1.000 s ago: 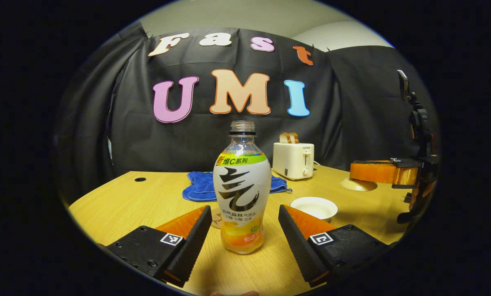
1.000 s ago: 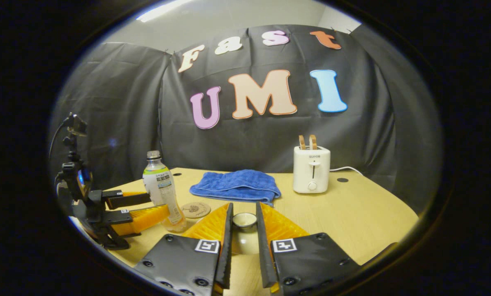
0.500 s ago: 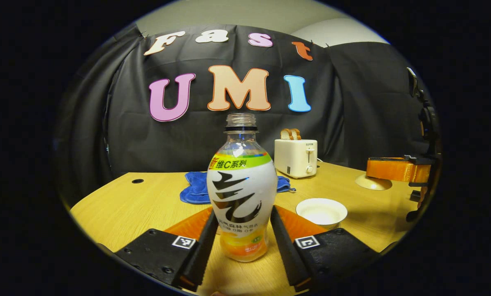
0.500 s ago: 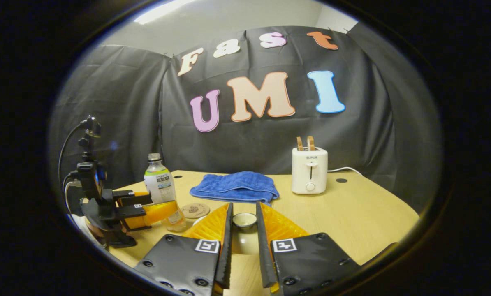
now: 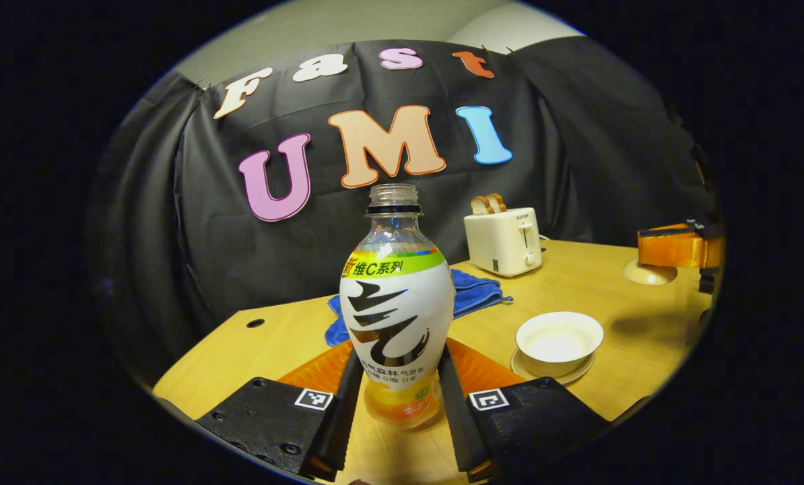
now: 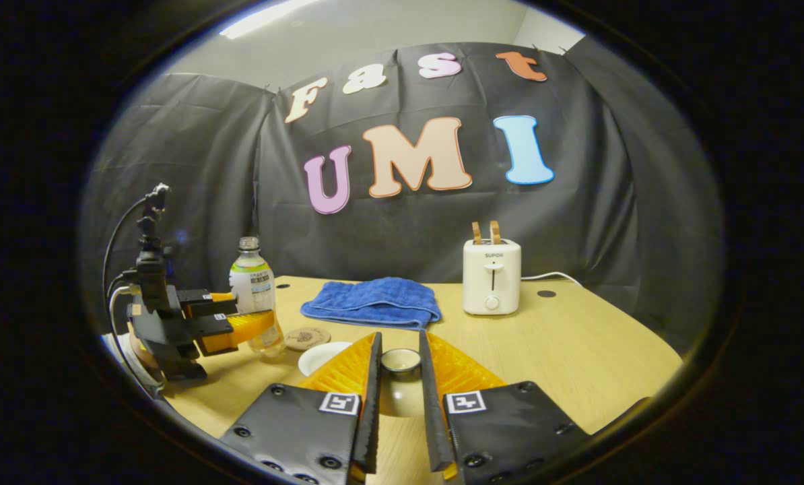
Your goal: Open the teacup lid with one hand, grasp the water bottle and pour water into the teacup with the other hand; after pouring, place the water bottle on the coaster and then close the teacup lid.
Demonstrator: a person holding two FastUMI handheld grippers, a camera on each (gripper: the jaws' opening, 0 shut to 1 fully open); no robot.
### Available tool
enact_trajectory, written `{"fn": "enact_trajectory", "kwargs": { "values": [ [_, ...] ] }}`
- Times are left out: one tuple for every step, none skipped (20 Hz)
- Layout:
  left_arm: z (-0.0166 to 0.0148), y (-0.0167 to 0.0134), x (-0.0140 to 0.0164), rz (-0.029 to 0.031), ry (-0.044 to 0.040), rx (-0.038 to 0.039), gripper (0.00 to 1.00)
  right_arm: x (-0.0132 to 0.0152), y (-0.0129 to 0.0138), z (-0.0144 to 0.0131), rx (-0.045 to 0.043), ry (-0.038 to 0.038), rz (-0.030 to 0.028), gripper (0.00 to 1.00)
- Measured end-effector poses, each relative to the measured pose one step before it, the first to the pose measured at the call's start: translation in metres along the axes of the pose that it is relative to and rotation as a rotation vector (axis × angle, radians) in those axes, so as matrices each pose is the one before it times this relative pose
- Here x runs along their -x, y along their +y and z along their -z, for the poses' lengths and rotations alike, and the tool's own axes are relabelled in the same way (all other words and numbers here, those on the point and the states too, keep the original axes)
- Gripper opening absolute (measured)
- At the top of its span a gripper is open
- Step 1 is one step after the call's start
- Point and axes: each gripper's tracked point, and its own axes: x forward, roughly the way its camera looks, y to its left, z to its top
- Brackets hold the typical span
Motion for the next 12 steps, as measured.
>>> {"fn": "enact_trajectory", "kwargs": {
  "values": [
    [-0.00083,0.00241,-0.00093,-0.01027,0.00778,-0.03803,0.58,-0.00005,-0.00077,0.00132,-0.00348,0.00083,-0.00073,0.31],
    [0.00027,0.00133,0.00004,-0.00687,0.00909,-0.04228,0.58,0.00046,-0.00172,0.00050,-0.00187,0.00025,0.00084,0.31],
    [-0.00040,0.00002,0.00057,-0.00572,0.00115,-0.04390,0.58,0.00037,-0.00130,0.00119,0.00051,0.00245,0.00199,0.31],
    [-0.00342,0.00085,0.00011,-0.01043,-0.00458,-0.04692,0.58,-0.00060,-0.00203,0.00143,0.00184,0.00440,0.00223,0.31],
    [0.00009,0.00117,0.00090,-0.00793,0.00643,-0.04780,0.58,0.00044,-0.00127,0.00147,0.00062,0.00275,0.00171,0.31],
    [-0.00125,-0.00038,-0.00020,-0.00573,0.00150,-0.04855,0.58,-0.00004,-0.00078,0.00057,-0.00118,0.00291,-0.00070,0.31],
    [-0.00116,-0.00042,-0.00043,-0.00483,0.00518,-0.04882,0.58,0.00096,-0.00026,0.00176,-0.00228,0.00329,0.00007,0.31],
    [0.00076,-0.00047,-0.00169,-0.00589,0.00590,-0.05331,0.58,0.00019,-0.00114,0.00115,-0.00208,0.00276,0.00104,0.31],
    [0.00020,-0.00055,-0.00064,-0.00697,0.00450,-0.05813,0.58,-0.00026,-0.00156,0.00181,0.00018,0.00292,0.00272,0.31],
    [0.00109,-0.00054,-0.00066,-0.00570,0.00630,-0.05334,0.58,0.00047,-0.00147,0.00159,0.00034,0.00324,0.00346,0.31],
    [0.00116,-0.00324,0.00043,-0.00045,0.00218,-0.04483,0.58,0.00016,-0.00209,0.00115,0.00065,0.00297,0.00272,0.31],
    [-0.00033,-0.00393,-0.00112,0.00618,-0.00128,-0.03178,0.58,0.00096,-0.00233,0.00128,0.00029,0.00253,0.00316,0.31]
  ]
}}
